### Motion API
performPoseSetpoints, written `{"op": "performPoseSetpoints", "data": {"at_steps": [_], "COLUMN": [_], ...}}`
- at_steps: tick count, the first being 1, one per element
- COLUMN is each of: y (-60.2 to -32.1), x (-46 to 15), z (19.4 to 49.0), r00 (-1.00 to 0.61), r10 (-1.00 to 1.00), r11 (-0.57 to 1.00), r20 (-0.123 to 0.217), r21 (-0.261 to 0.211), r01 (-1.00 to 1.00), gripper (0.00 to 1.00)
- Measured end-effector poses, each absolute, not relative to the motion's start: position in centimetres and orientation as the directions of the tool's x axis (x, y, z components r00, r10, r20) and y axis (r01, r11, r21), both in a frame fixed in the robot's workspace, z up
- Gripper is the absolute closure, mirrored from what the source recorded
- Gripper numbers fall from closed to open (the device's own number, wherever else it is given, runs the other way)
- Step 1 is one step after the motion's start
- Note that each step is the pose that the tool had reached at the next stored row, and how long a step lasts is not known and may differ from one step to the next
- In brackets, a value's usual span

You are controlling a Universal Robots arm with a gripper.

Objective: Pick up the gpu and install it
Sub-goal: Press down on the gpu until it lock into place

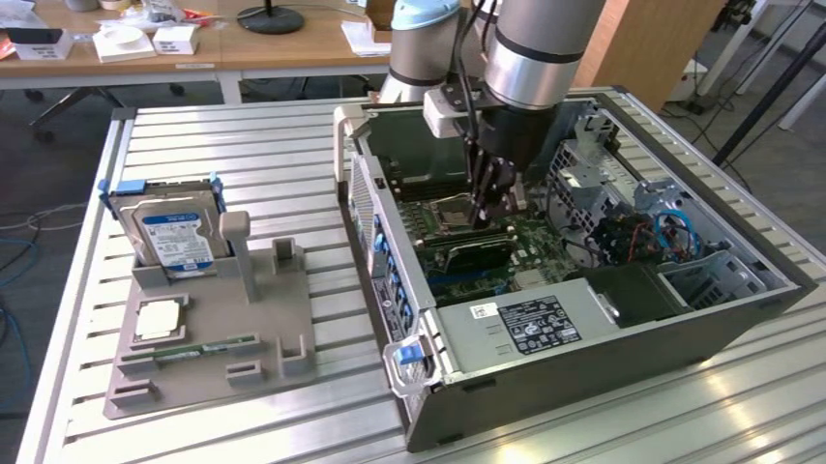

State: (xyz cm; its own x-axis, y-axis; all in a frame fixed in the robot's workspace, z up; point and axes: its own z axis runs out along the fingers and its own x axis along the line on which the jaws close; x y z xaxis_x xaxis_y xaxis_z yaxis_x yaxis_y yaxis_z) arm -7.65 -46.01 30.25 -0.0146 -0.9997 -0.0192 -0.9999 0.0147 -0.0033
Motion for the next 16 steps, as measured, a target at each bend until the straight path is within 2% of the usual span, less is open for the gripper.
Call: {"op": "performPoseSetpoints", "data": {"at_steps": [16], "y": [-46.0], "x": [-7.7], "z": [29.0], "r00": [-0.015], "r10": [-1.000], "r11": [0.015], "r20": [-0.021], "r21": [-0.003], "r01": [-1.000], "gripper": [0.90]}}
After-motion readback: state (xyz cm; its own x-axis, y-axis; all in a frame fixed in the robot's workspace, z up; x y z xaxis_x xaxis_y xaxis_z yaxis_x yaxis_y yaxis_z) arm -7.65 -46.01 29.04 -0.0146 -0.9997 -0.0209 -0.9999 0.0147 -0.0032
